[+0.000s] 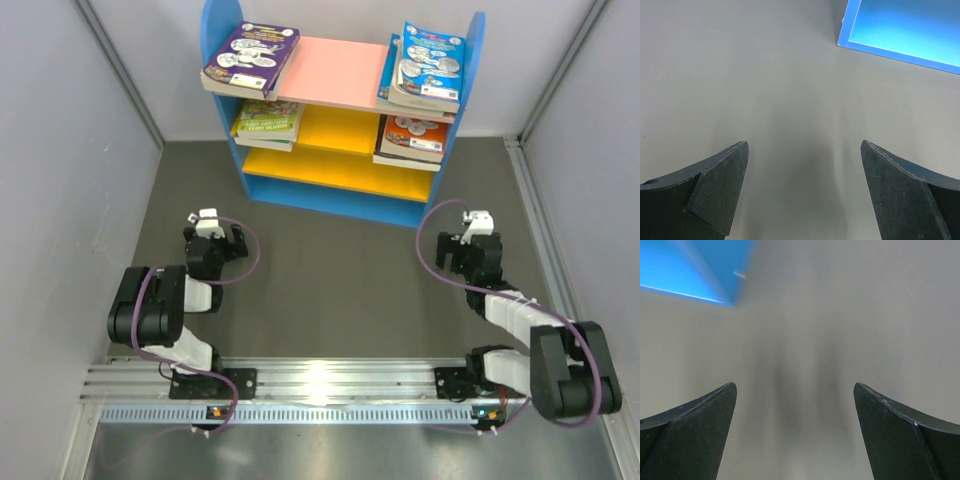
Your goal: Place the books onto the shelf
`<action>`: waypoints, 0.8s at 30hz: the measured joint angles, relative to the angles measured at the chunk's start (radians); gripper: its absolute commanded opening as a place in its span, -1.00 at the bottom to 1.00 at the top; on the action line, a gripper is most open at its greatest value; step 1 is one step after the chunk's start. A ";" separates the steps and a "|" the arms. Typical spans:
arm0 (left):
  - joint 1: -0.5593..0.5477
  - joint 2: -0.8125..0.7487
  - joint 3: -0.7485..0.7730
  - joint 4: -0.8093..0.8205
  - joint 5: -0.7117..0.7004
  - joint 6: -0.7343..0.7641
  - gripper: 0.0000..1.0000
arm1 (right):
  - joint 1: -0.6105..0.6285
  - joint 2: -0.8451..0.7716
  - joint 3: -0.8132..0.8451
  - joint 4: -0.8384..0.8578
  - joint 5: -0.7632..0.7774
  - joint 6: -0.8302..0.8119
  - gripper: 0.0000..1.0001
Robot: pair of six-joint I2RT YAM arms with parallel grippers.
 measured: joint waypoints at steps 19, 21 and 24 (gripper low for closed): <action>0.000 0.000 0.000 0.000 0.000 0.007 0.97 | -0.088 0.316 -0.219 0.903 -0.047 -0.056 0.99; 0.000 0.000 0.000 0.000 0.000 0.007 0.97 | -0.090 0.316 -0.177 0.893 -0.097 -0.074 1.00; 0.000 0.000 0.000 0.000 0.000 0.008 0.97 | -0.092 0.316 -0.143 0.891 -0.130 -0.084 0.99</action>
